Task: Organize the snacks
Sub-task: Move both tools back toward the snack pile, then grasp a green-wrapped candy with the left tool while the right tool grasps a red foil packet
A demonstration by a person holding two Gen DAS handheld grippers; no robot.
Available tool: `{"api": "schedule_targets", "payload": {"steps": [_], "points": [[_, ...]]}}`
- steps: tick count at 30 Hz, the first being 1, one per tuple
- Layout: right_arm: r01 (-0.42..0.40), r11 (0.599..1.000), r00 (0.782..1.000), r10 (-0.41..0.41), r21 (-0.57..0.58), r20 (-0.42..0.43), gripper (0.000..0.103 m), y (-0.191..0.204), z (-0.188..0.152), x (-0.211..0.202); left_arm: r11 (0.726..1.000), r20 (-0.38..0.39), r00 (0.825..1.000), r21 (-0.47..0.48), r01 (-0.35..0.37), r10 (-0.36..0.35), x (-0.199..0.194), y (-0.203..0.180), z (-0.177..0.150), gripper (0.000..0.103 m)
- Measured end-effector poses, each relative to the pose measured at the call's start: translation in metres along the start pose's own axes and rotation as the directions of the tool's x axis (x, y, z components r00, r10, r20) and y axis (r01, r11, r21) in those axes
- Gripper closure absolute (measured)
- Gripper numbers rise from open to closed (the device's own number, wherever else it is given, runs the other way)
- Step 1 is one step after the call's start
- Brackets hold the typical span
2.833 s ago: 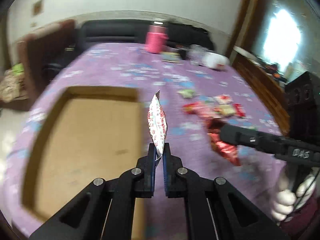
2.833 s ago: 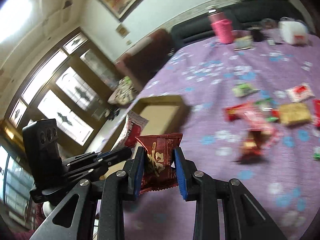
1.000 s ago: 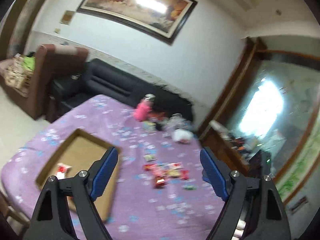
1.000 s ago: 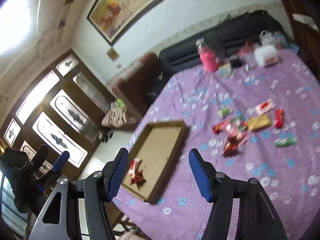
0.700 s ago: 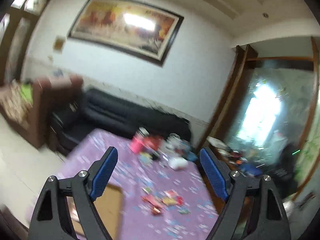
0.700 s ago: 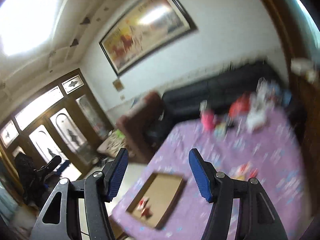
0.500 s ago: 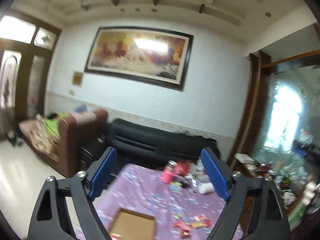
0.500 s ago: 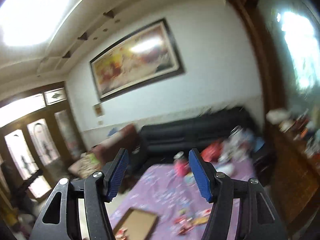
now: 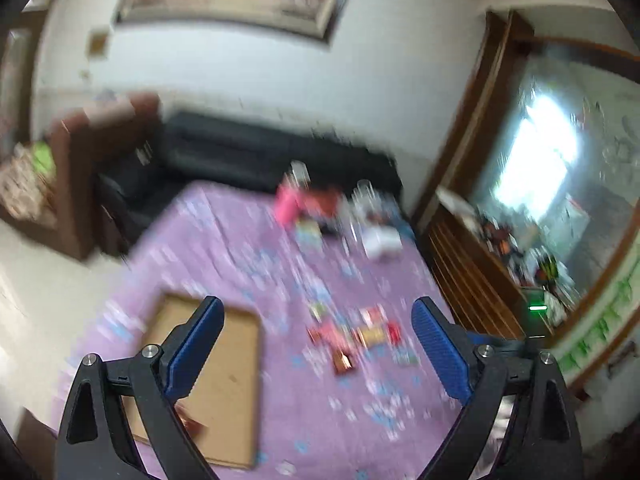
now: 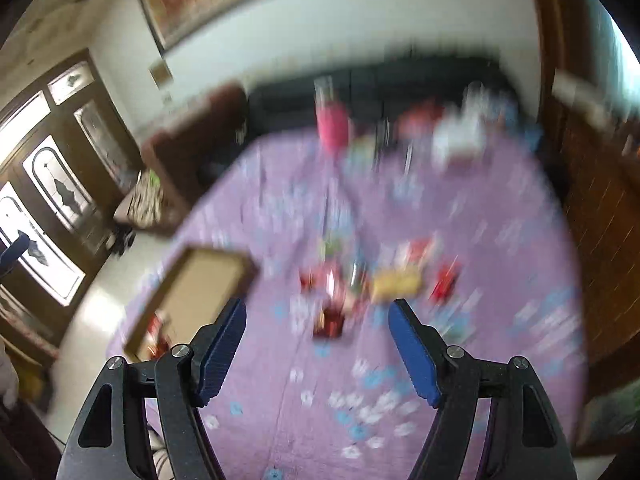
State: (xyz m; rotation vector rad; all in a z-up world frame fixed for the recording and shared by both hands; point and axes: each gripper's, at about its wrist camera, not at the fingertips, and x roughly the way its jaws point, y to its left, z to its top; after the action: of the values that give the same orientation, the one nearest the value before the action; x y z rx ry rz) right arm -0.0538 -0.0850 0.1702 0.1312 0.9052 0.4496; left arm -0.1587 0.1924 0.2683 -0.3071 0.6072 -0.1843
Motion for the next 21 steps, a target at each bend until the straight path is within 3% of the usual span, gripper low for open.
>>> {"api": "schedule_targets", "payload": {"steps": [2, 5, 7, 13, 15, 16, 19, 21], "points": [[-0.006, 0.998, 0.998, 0.010, 0.057, -0.068, 0.037, -0.025, -0.016, 0.059, 1.000, -0.086, 0.996, -0.023, 0.016, -0.017, 0.050, 0.004, -0.021, 0.008], [-0.041, 0.991, 0.993, 0.054, 0.124, -0.102, 0.038, -0.043, -0.026, 0.114, 0.999, -0.189, 0.982, -0.046, 0.010, -0.018, 0.117, 0.015, -0.043, 0.014], [-0.068, 0.988, 0.991, 0.083, 0.140, -0.106, 0.038, -0.042, -0.029, 0.134, 1.000, -0.245, 0.970, -0.025, 0.001, -0.007, 0.155, 0.017, -0.051, 0.023], [-0.059, 0.992, 0.994, 0.070, 0.115, -0.089, 0.038, -0.038, -0.030, 0.165, 0.998, -0.327, 0.945, 0.064, -0.013, 0.033, 0.240, 0.012, -0.048, 0.025], [-0.062, 0.992, 0.993, 0.072, 0.109, -0.093, 0.047, -0.040, -0.030, 0.174, 0.995, -0.346, 0.937, 0.095, -0.018, 0.050, 0.259, 0.008, -0.049, 0.025], [-0.069, 0.992, 0.992, 0.080, 0.110, -0.100, 0.071, -0.040, -0.031, 0.177, 0.992, -0.356, 0.932, 0.129, -0.017, 0.062, 0.271, 0.004, -0.050, 0.025], [-0.106, 0.984, 0.988, 0.121, 0.144, -0.098, 0.075, -0.049, -0.035, 0.177, 0.985, -0.384, 0.919, 0.168, -0.032, 0.095, 0.303, -0.003, -0.051, 0.025], [-0.124, 0.980, 0.986, 0.139, 0.156, -0.089, 0.077, -0.053, -0.037, 0.175, 0.992, -0.396, 0.915, 0.126, -0.026, 0.074, 0.321, -0.003, -0.045, 0.025]]}}
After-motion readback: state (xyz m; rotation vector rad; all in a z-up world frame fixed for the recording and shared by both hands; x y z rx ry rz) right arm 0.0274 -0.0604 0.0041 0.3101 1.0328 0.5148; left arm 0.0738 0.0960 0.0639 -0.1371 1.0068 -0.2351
